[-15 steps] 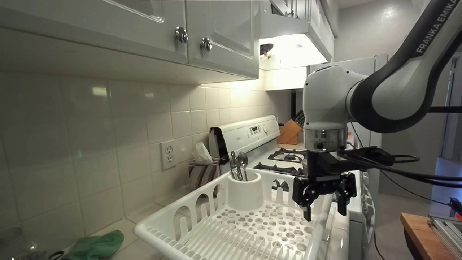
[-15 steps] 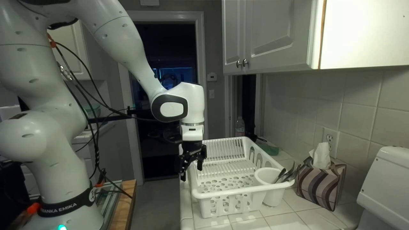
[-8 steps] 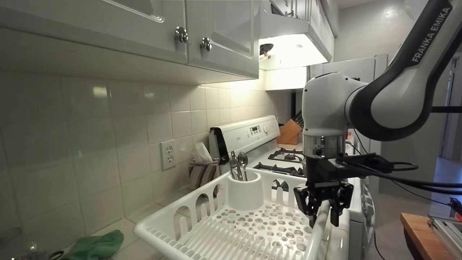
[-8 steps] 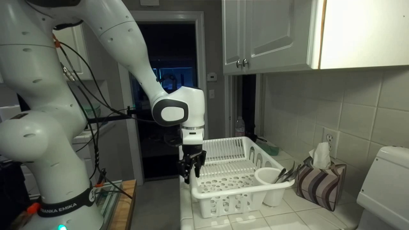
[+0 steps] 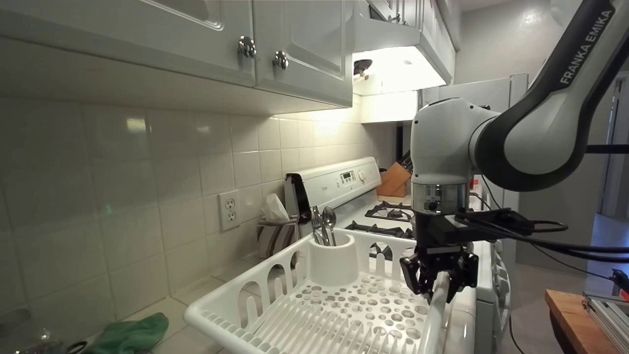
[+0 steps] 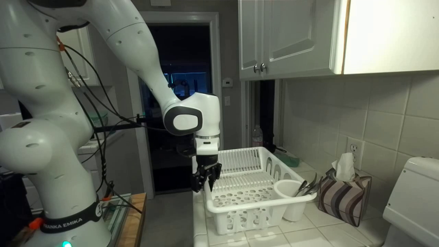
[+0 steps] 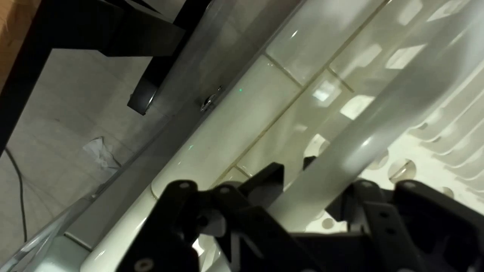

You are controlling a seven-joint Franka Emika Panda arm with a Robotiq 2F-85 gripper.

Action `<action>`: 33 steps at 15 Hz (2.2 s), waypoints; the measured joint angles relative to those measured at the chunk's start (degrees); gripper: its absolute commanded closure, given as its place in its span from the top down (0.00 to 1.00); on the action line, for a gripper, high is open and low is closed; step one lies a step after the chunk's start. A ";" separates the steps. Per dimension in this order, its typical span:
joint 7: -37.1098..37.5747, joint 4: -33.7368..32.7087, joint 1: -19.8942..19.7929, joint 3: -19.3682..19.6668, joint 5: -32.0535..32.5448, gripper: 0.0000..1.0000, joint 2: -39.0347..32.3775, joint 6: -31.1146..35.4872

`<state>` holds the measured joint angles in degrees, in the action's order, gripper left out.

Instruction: Turn the white object to the left

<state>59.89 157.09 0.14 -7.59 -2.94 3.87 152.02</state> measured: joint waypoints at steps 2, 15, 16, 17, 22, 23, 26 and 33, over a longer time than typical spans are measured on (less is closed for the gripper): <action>0.00 -0.03 0.01 0.23 0.00 0.00 0.00 0.08; -9.46 -1.59 0.14 1.10 0.46 0.00 -1.67 -2.90; -10.70 -1.99 0.14 1.15 0.94 0.00 -1.76 -3.69; -11.76 -2.50 0.14 1.17 1.66 0.00 -1.86 -4.52; -12.93 -5.49 0.09 2.54 11.20 0.00 -2.16 -8.92; -12.98 -5.97 0.05 2.88 13.21 0.00 -2.31 -9.40; -13.41 -7.17 0.03 3.79 18.23 0.00 -3.28 -10.09; -16.19 -8.96 0.52 4.52 24.48 0.00 -6.19 -9.92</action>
<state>43.70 148.12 0.66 -3.08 21.55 -2.31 142.10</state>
